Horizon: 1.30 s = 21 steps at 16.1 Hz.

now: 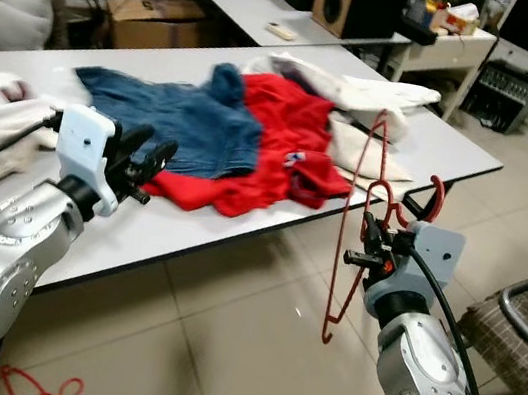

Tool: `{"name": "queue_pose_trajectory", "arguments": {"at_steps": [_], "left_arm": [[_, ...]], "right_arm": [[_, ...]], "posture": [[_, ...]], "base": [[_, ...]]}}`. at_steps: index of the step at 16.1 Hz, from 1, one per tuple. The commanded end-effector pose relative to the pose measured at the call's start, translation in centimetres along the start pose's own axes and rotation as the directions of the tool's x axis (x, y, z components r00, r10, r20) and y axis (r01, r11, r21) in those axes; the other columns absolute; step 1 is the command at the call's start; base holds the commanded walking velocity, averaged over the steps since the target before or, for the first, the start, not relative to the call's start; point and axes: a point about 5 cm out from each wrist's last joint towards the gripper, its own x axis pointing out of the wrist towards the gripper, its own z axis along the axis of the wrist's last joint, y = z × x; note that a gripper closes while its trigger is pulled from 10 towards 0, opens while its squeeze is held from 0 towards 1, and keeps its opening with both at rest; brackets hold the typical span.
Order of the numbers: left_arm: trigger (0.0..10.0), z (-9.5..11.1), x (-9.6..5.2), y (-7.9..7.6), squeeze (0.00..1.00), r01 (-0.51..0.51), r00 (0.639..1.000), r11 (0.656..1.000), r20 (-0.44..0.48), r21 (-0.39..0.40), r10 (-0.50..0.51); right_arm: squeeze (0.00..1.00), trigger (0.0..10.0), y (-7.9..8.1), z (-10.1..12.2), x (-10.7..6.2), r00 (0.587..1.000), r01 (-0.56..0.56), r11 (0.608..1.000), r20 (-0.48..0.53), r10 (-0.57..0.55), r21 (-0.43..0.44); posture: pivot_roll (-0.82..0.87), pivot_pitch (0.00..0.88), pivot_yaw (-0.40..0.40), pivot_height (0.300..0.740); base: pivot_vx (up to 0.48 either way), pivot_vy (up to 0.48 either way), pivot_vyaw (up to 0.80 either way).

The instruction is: Hang hanger

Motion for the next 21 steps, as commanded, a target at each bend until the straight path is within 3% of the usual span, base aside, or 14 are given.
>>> {"name": "queue_pose_trajectory", "arguments": {"at_steps": [1, 5, 10, 13, 16, 21], "left_arm": [[10.0, 0.0, 0.1, 0.1, 0.0, -0.001, 1.0, 1.0, -0.004, 0.018, 0.001], [10.0, -0.8, 0.0, 1.0, 0.0, -0.051, 0.999, 0.999, -0.017, 0.015, 0.051], [10.0, -1.3, 0.0, 1.5, 0.0, -0.07, 0.997, 0.997, -0.032, 0.015, 0.071], [10.0, -1.4, -0.1, 1.2, 0.0, -0.051, 0.998, 0.998, -0.039, 0.021, 0.052], [10.0, -1.1, 0.1, 0.9, 0.0, -0.036, 0.999, 0.999, -0.031, 0.032, 0.037], [10.0, -1.2, -0.1, 0.5, 0.0, -0.023, 0.999, 0.999, -0.033, 0.04, 0.024]], "right_arm": [[0.0, 10.0, 0.0, 0.4, -0.1, 1.0, 0.0, 1.0, 0.015, 0.0, 0.002], [0.0, 10.0, 0.2, -0.2, -0.1, 0.999, -0.028, 0.996, -0.024, 0.026, -0.081], [0.0, 10.0, 0.3, 0.3, 0.1, 0.999, -0.051, 0.996, 0.01, 0.052, -0.069], [0.0, 10.0, 0.4, 0.2, 0.3, 0.998, -0.061, 0.995, 0.005, 0.062, -0.079], [0.0, 10.0, 0.4, 0.1, 0.7, 0.998, -0.06, 0.996, 0.003, 0.06, -0.065], [0.0, 10.0, 0.2, 0.0, 0.7, 0.999, -0.053, 0.995, 0.004, 0.053, -0.079]], "posture": [[-0.14, 0.0, -0.009, 0.74], [-0.15, 0.0, -0.01, 0.74], [-0.15, 0.0, -0.016, 0.74], [-0.14, 0.0, -0.017, 0.74], [-0.13, 0.0, -0.016, 0.74], [-0.13, 0.0, -0.022, 0.74]], "base": [[0.0, 0.0, -0.51], [0.062, 0.0, 0.0], [0.3, 0.0, 0.0], [0.363, 0.0, 0.0], [0.366, 0.0, -0.77], [0.367, 0.0, 0.0]]}}
